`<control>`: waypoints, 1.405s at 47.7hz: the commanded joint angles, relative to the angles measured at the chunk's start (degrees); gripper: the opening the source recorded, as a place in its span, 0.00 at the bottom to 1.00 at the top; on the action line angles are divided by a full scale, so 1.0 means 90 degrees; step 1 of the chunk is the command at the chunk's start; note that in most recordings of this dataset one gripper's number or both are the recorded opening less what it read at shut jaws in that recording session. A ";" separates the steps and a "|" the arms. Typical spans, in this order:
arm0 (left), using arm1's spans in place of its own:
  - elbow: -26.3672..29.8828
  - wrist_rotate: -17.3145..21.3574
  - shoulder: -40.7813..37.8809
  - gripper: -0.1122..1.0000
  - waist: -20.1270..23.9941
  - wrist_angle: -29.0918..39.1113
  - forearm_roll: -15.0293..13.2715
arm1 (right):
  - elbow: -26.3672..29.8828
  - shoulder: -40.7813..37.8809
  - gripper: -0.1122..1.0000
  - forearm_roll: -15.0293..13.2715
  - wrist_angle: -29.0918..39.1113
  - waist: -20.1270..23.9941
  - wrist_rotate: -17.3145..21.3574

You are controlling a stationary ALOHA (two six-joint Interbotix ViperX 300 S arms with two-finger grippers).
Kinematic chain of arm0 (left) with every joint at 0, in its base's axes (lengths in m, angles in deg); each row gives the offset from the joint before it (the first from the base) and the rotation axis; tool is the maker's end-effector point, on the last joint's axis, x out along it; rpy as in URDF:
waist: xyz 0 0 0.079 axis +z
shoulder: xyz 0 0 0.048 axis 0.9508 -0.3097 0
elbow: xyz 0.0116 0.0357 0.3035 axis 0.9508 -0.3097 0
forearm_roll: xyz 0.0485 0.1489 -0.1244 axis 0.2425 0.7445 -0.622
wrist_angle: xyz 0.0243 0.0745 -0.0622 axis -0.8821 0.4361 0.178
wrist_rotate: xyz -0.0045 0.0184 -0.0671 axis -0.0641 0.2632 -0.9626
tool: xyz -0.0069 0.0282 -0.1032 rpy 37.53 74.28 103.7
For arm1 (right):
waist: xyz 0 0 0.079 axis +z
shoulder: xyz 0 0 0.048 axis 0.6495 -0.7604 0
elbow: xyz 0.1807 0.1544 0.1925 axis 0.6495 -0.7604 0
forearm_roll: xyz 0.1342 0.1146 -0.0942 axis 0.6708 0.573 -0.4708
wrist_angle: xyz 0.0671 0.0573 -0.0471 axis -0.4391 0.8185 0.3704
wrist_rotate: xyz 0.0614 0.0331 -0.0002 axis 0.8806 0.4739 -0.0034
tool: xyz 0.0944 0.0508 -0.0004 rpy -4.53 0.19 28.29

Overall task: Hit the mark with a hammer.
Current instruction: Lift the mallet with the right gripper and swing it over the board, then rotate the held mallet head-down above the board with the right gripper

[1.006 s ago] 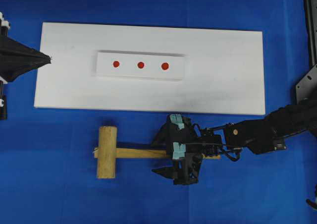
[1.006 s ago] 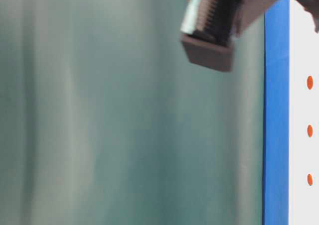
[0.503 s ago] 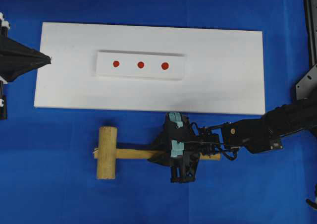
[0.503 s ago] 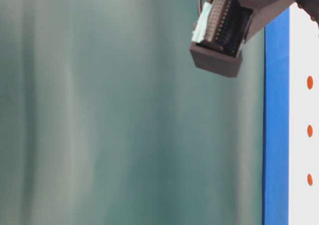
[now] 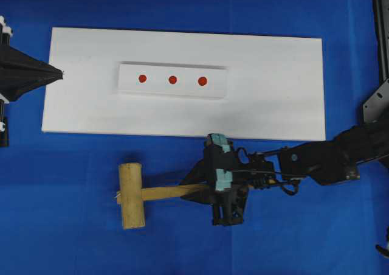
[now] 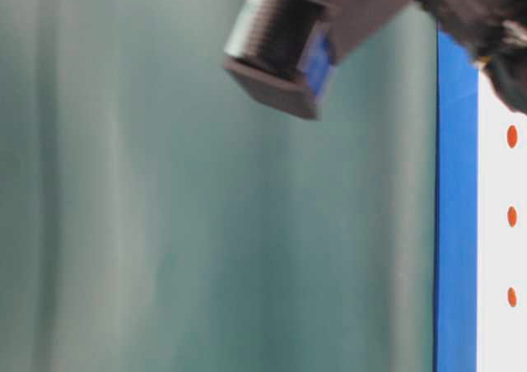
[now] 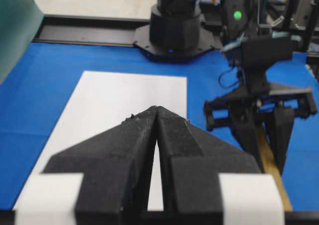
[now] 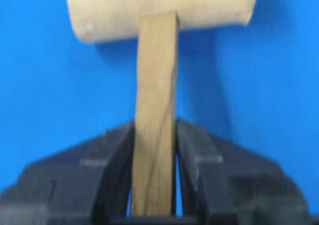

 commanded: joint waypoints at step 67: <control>0.0059 -0.0381 -0.0029 0.10 0.0010 0.0156 -0.0010 | -0.0820 0.2197 0.19 -0.0088 0.0391 -0.1963 -0.0967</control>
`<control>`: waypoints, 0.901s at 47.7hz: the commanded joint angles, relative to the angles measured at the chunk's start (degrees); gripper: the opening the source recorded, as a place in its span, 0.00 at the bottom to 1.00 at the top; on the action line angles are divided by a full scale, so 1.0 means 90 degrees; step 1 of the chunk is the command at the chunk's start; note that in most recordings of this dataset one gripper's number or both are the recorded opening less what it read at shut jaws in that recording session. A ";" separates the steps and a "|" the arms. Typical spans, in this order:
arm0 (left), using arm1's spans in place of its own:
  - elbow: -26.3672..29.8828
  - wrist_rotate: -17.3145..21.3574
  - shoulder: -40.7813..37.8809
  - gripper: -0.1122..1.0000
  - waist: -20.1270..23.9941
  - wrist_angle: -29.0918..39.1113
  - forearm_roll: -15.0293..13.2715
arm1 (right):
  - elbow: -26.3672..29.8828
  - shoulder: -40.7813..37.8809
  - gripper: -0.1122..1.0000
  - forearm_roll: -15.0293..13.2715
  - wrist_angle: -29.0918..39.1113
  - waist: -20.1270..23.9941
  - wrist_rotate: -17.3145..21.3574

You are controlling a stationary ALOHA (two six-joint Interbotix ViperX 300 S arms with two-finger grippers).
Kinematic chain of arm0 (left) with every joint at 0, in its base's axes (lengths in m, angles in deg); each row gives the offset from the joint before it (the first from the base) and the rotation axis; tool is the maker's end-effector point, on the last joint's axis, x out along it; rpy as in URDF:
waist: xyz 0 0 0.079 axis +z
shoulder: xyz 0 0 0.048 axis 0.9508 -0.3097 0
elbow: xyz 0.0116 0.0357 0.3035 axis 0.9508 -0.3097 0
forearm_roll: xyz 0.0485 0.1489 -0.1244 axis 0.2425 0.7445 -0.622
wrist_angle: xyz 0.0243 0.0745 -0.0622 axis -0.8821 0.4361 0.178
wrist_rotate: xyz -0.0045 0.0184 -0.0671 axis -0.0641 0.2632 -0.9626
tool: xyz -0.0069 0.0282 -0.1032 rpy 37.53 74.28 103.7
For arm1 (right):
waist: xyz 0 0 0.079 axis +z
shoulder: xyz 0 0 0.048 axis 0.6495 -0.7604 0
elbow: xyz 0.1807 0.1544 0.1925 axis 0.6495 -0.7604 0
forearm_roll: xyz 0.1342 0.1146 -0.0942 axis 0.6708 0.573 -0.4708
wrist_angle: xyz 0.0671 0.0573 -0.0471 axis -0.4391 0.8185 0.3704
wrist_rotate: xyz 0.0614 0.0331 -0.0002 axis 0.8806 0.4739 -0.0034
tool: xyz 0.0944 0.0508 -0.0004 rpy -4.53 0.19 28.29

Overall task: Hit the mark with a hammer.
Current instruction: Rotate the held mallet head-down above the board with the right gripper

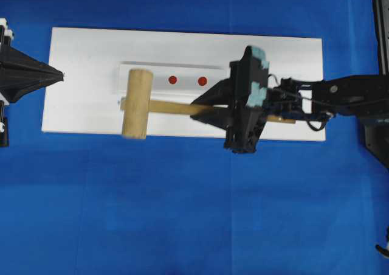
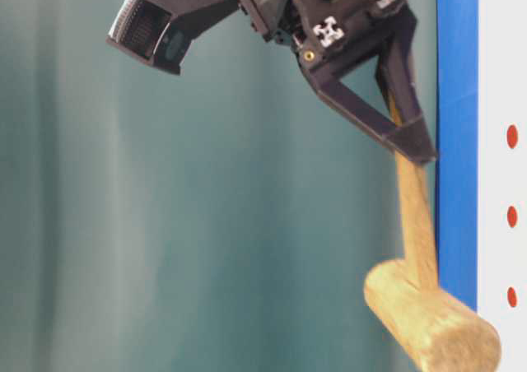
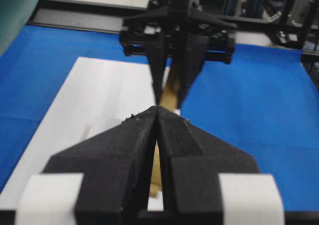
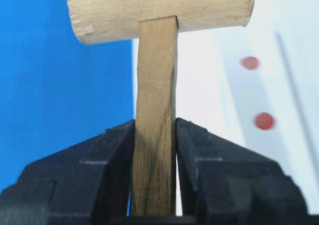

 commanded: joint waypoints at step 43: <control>0.0068 -0.0586 -0.0029 0.10 0.0010 -0.0059 -0.0010 | 0.0332 0.0684 0.19 -0.0527 -0.0254 -0.0586 -0.3887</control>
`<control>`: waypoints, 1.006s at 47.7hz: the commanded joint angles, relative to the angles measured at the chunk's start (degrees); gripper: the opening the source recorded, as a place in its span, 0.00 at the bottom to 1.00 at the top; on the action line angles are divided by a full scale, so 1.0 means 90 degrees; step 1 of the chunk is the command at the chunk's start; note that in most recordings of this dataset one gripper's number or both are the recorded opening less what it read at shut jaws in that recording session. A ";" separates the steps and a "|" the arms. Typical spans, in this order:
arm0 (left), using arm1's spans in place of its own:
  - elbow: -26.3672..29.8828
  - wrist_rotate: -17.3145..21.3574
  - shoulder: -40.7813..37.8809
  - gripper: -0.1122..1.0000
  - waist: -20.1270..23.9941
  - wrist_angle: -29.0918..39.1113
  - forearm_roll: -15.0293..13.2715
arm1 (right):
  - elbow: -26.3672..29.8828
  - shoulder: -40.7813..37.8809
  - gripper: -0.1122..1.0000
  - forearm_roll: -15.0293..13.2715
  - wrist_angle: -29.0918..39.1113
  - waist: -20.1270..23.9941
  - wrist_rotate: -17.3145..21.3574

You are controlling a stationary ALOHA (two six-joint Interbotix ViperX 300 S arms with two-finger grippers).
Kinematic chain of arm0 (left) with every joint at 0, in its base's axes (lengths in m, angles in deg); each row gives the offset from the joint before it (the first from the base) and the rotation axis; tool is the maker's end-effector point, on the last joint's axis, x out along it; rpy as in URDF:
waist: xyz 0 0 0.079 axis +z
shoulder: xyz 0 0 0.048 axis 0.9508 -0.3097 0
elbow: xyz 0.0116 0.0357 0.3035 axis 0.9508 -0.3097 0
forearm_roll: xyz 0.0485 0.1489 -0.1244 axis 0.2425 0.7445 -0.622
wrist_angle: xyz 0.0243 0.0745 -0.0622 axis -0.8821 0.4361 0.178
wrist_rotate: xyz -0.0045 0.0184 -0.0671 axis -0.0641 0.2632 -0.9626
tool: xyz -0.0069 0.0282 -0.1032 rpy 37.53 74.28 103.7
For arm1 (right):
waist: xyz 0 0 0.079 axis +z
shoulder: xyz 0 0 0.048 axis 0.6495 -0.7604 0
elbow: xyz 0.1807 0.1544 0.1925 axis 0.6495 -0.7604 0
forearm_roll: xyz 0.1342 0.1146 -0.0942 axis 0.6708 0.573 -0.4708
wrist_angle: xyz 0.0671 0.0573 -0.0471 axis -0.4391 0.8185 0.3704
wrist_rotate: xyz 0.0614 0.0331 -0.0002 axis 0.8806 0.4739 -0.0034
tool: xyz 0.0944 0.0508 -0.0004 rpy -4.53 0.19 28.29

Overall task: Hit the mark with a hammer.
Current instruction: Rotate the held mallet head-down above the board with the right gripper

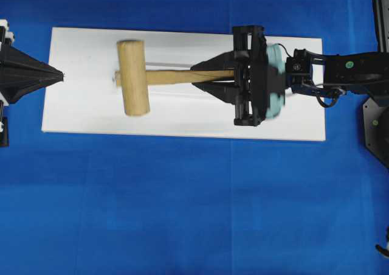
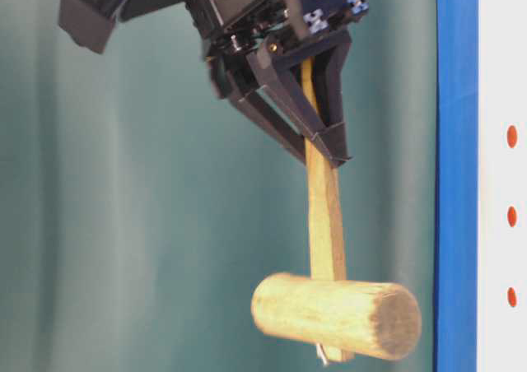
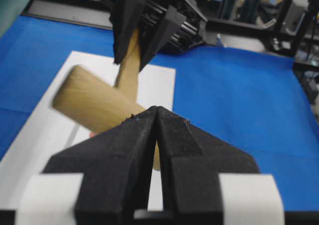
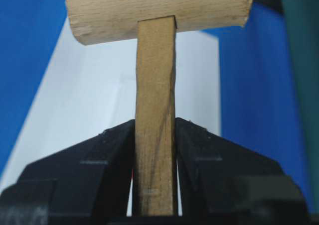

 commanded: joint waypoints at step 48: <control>0.0010 -0.1230 -0.0039 0.23 0.0430 -0.0020 -0.0039 | 0.0186 0.0186 0.19 0.0068 -0.1230 0.0039 -0.2168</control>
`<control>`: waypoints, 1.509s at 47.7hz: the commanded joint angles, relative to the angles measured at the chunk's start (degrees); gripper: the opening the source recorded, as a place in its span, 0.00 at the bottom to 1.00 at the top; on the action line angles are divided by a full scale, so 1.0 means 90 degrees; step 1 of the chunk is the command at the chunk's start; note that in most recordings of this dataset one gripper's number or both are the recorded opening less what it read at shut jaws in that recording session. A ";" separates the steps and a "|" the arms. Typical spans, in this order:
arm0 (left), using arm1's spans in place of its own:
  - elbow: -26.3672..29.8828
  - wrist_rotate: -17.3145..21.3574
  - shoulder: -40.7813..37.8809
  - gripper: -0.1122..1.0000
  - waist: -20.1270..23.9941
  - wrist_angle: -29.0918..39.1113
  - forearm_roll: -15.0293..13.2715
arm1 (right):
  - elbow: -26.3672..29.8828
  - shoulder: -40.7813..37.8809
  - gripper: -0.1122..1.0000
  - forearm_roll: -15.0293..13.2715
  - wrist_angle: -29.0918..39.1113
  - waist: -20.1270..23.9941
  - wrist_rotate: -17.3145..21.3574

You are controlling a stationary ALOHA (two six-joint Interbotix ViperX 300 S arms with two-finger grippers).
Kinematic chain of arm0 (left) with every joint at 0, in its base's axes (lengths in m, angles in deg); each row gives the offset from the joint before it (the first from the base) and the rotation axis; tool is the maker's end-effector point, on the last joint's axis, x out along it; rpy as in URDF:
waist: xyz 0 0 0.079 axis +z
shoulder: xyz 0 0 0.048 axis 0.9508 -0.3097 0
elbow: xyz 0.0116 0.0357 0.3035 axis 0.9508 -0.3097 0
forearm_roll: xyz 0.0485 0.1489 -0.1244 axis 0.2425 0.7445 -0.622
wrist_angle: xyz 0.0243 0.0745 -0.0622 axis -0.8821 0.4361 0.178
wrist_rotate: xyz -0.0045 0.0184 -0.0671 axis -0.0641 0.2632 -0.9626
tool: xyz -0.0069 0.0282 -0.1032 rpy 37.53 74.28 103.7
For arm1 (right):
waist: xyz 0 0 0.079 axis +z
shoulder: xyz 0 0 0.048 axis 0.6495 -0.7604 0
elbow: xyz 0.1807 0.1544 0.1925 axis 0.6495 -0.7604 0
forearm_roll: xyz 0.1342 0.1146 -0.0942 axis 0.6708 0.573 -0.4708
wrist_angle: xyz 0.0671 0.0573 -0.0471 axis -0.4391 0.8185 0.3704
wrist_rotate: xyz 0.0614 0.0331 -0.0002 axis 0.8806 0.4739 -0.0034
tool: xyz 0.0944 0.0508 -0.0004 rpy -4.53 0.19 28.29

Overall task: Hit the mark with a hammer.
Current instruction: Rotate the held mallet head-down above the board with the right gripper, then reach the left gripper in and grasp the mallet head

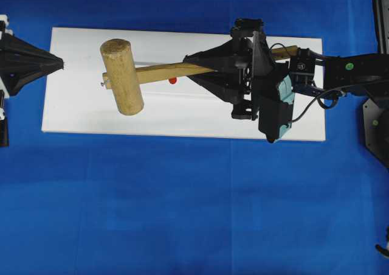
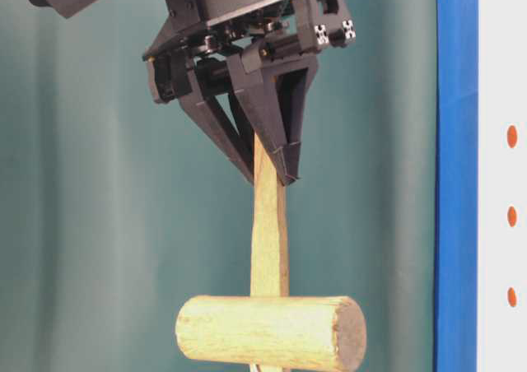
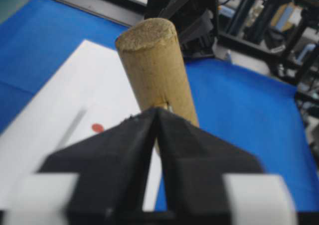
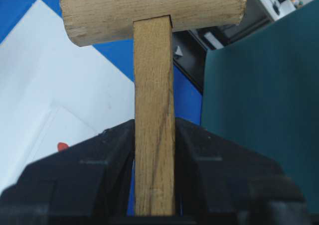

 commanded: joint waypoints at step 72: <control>0.1426 -0.0781 -0.3369 0.94 0.0068 -0.2324 -0.0010 | 0.0205 0.0186 0.19 0.0020 -0.0156 0.0000 0.0020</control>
